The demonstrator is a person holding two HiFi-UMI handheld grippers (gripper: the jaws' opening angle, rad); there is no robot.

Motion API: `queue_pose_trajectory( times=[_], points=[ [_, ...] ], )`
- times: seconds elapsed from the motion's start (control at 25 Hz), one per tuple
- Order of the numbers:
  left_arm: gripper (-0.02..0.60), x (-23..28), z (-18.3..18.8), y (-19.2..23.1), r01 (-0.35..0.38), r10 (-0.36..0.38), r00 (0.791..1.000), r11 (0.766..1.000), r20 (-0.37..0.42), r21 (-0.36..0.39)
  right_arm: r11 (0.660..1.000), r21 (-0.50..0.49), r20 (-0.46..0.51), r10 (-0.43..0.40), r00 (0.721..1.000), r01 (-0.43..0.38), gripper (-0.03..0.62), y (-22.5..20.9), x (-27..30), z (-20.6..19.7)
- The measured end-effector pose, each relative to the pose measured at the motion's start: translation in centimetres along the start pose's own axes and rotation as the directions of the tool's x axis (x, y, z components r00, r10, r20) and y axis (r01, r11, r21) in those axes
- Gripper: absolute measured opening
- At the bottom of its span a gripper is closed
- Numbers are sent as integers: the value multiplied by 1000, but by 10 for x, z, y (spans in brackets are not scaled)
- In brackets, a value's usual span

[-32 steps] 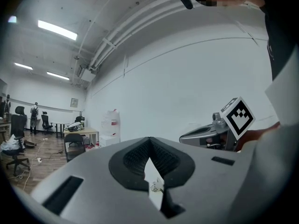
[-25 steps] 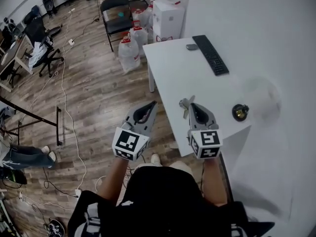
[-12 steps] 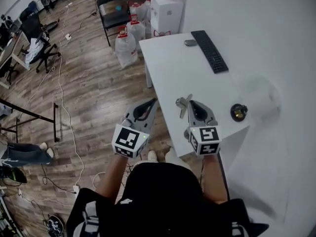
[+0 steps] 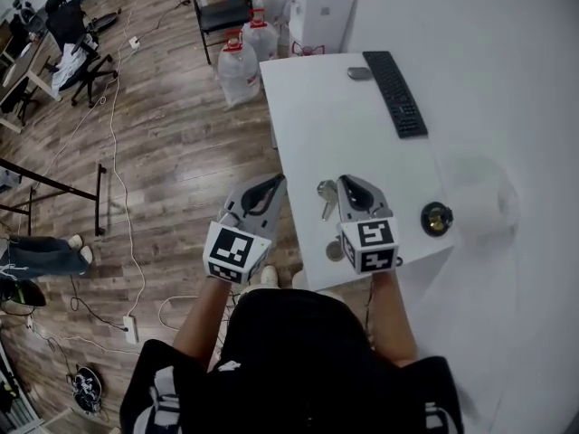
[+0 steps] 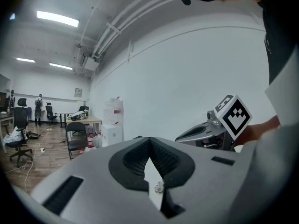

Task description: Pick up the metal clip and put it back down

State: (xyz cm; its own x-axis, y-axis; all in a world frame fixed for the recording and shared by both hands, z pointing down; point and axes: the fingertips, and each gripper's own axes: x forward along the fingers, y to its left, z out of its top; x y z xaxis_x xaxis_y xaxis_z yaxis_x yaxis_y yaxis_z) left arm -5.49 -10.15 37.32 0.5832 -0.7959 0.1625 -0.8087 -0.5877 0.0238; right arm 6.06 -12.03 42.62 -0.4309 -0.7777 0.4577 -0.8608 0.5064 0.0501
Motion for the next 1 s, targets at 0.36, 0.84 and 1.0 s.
queue_pose_trajectory(
  times=[0.36, 0.84, 1.0],
  points=[
    [25, 15, -30, 7, -73, 70, 996, 996, -62, -49, 989, 5, -139, 148, 979, -149, 35, 3, 40, -44],
    [25, 40, -75, 12, -103, 87, 983, 990, -165, -95, 962, -29, -344, 245, 907, -271, 37, 4, 81, -117],
    [25, 45, -89, 11, -102, 78, 977, 988, -201, -114, 955, -24, -413, 259, 873, -295, 38, 1, 90, -143]
  ],
)
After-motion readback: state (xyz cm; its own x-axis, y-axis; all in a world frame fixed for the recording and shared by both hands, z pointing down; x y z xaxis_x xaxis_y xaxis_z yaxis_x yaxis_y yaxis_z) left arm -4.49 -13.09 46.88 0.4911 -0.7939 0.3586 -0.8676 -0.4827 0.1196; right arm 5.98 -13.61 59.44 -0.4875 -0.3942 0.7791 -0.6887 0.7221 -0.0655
